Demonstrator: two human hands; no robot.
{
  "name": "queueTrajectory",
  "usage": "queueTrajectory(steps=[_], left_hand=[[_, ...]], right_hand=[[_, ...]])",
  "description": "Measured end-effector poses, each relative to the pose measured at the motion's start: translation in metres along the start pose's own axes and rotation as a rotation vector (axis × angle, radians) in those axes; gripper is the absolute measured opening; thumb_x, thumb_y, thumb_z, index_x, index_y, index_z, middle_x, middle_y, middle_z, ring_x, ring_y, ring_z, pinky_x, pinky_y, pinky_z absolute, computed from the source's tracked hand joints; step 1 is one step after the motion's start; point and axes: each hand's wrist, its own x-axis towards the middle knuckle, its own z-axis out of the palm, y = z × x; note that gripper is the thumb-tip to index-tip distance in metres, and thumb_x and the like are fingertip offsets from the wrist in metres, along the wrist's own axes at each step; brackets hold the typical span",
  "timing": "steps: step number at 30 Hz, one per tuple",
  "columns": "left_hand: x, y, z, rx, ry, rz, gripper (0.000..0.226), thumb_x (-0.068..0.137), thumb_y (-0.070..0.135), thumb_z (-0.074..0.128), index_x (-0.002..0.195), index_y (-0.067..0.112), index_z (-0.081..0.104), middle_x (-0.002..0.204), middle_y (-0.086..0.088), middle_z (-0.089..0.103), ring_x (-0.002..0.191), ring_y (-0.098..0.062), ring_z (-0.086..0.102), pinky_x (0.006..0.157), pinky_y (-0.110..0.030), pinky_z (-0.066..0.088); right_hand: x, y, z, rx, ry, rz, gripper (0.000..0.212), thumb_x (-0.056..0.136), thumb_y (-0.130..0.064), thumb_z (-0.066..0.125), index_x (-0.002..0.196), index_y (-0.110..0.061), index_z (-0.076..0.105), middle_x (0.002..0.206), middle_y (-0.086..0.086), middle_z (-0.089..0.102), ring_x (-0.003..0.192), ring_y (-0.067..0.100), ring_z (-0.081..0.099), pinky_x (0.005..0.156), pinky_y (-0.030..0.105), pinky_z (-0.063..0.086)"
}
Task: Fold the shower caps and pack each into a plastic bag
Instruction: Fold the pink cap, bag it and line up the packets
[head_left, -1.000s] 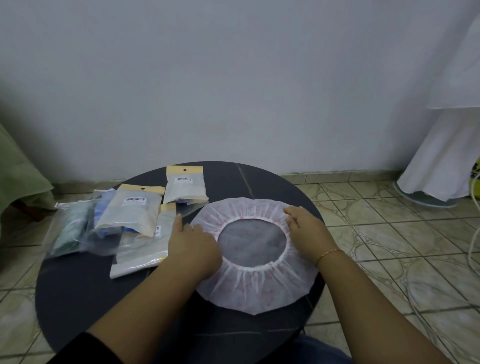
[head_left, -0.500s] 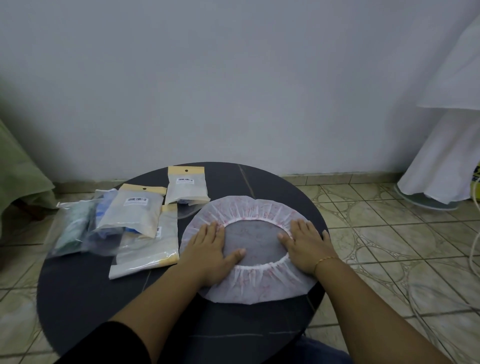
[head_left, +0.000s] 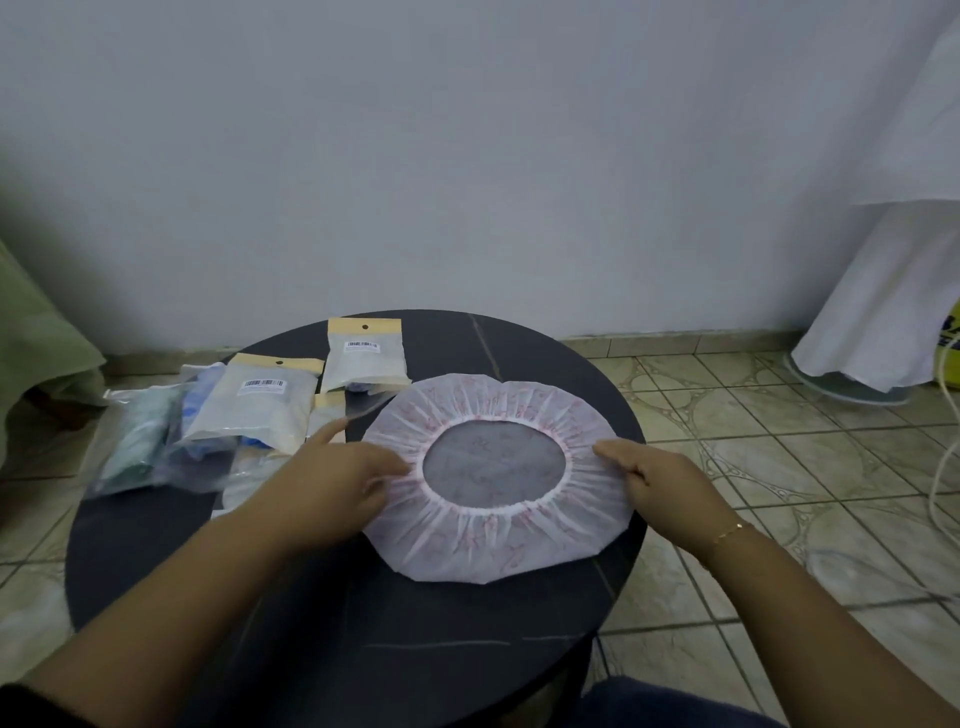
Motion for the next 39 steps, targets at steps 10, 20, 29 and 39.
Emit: queueTrajectory(steps=[10,20,29,39], left_hand=[[-0.008,-0.012,0.012,0.146,-0.118,0.146,0.046,0.091,0.027,0.050,0.135,0.036,0.048,0.139,0.025,0.044,0.127,0.007,0.040,0.103,-0.015,-0.014],[-0.004,-0.013,0.016,0.102,-0.085,0.105,0.052,0.086,0.017,0.044,0.135,0.037,0.048,0.138,0.024,0.047,0.126,0.010,0.039,0.111,-0.020,-0.004],[0.000,-0.012,0.016,0.077,-0.072,0.074,0.057,0.084,0.013,0.048,0.136,0.037,0.046,0.141,0.021,0.044,0.128,0.006,0.037,0.112,-0.021,0.002],[-0.002,-0.001,0.008,-0.004,-0.122,0.071,0.037,0.086,0.046,0.060,0.121,0.036,0.059,0.109,0.024,0.056,0.096,0.010,0.046,0.102,-0.016,0.023]], right_hand=[[-0.021,0.024,-0.008,-0.027,-0.145,-0.054,0.056,0.085,-0.009,0.057,0.137,-0.029,0.046,0.141,-0.017,0.041,0.119,-0.010,0.033,0.088,-0.006,0.019],[-0.015,0.024,-0.019,-0.158,-0.330,-0.070,0.063,0.084,-0.006,0.056,0.139,-0.034,0.040,0.146,-0.023,0.022,0.137,-0.001,0.022,0.099,0.005,0.014],[-0.019,0.019,-0.018,0.088,-0.059,-0.001,0.024,0.091,-0.030,0.059,0.113,-0.035,0.065,0.121,-0.023,0.054,0.114,-0.005,0.047,0.090,0.008,0.031],[-0.009,0.025,-0.010,0.186,0.100,0.120,0.037,0.095,-0.038,0.047,0.081,-0.011,0.067,0.079,0.007,0.067,0.078,0.021,0.059,0.066,0.028,0.042]])
